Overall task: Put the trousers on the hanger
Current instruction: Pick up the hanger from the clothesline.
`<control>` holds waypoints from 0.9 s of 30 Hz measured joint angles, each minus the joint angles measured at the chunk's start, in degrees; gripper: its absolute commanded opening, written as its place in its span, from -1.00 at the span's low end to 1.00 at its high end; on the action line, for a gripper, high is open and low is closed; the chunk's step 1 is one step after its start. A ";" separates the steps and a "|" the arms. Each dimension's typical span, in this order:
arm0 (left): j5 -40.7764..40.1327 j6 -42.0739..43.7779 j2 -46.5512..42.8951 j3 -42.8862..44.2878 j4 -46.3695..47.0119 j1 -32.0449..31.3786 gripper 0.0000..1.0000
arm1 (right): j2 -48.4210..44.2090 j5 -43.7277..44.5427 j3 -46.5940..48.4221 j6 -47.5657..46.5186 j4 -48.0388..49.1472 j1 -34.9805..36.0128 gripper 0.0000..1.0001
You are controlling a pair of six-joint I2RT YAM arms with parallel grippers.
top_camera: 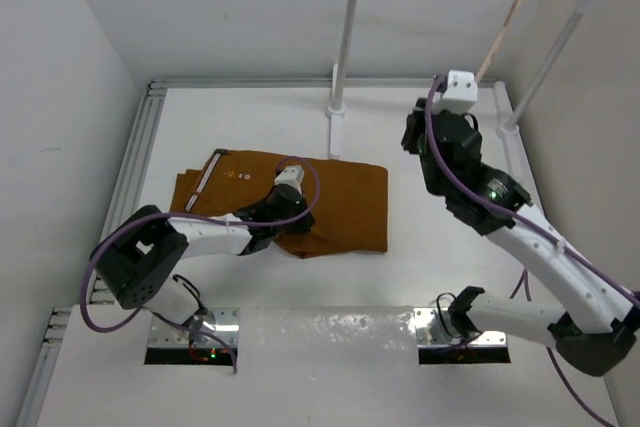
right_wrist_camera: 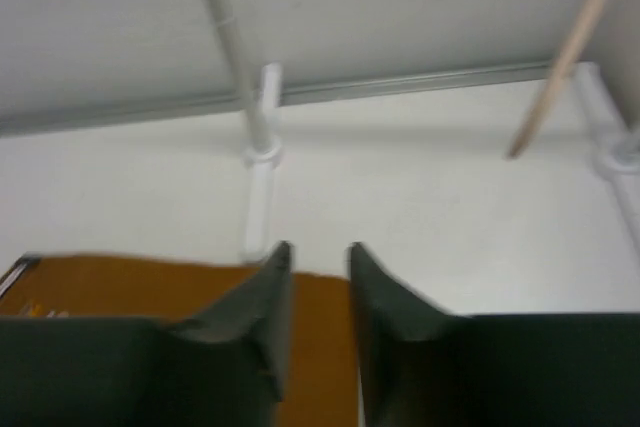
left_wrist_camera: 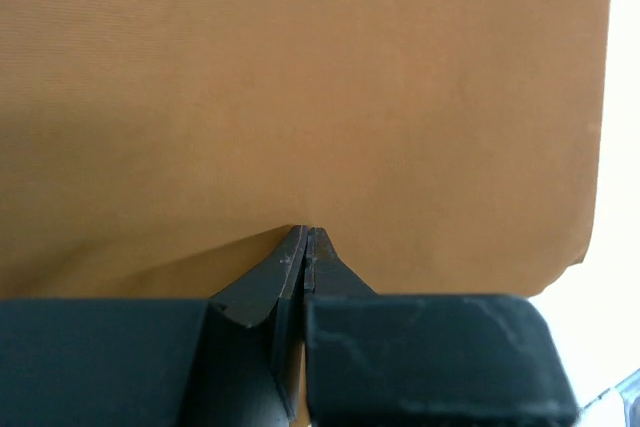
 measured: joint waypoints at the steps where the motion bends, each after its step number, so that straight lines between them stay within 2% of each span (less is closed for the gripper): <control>1: 0.31 0.00 -0.09 -0.26 0.44 -0.22 -1.00 | 2.38 4.00 2.64 -2.36 0.33 -0.37 0.19; 2: 0.61 0.02 -0.17 -0.48 0.94 -0.33 -1.00 | 4.31 6.84 4.76 -4.26 0.74 -0.96 0.31; 4: 1.11 0.20 -0.39 -0.83 1.84 -0.59 -1.00 | 9.11 10.93 9.46 -8.33 1.42 -3.87 0.41; 8: 2.19 0.70 -0.63 -1.14 2.80 -0.70 -1.00 | 18.75 15.67 18.25 -12.37 0.87 -11.30 0.41; 12: 3.43 1.03 -2.82 -2.43 3.45 -0.85 -1.00 | 25.83 12.17 25.79 -10.58 -4.55 -20.41 0.49; 16: 4.26 1.07 -3.78 -2.56 3.96 -0.90 -1.00 | 35.19 8.24 39.95 -7.67 -11.72 -28.44 0.49; 18: 4.59 1.07 -3.82 -2.56 4.09 -0.90 -1.00 | 38.82 7.43 44.37 -6.82 -13.44 -30.08 0.45; 21: 4.81 1.07 -3.82 -2.56 4.13 -0.90 -1.00 | 40.06 5.44 42.34 -5.29 -14.47 -31.26 0.36; 23: 4.85 1.07 -3.82 -2.56 4.15 -0.90 -1.00 | 40.09 3.23 39.67 -4.15 -14.95 -31.98 0.12; 25: 4.85 1.09 -3.82 -2.56 4.15 -0.90 -1.00 | 40.13 1.29 37.11 -2.69 -14.86 -33.46 0.03; 26: 4.85 1.09 -3.82 -2.56 4.15 -0.90 -1.00 | 40.09 0.46 35.74 -2.34 -14.60 -34.47 -0.11; 27: 4.87 1.09 -3.82 -2.56 4.15 -0.90 -1.00 | 39.93 -0.61 34.03 -1.86 -13.77 -35.54 -0.35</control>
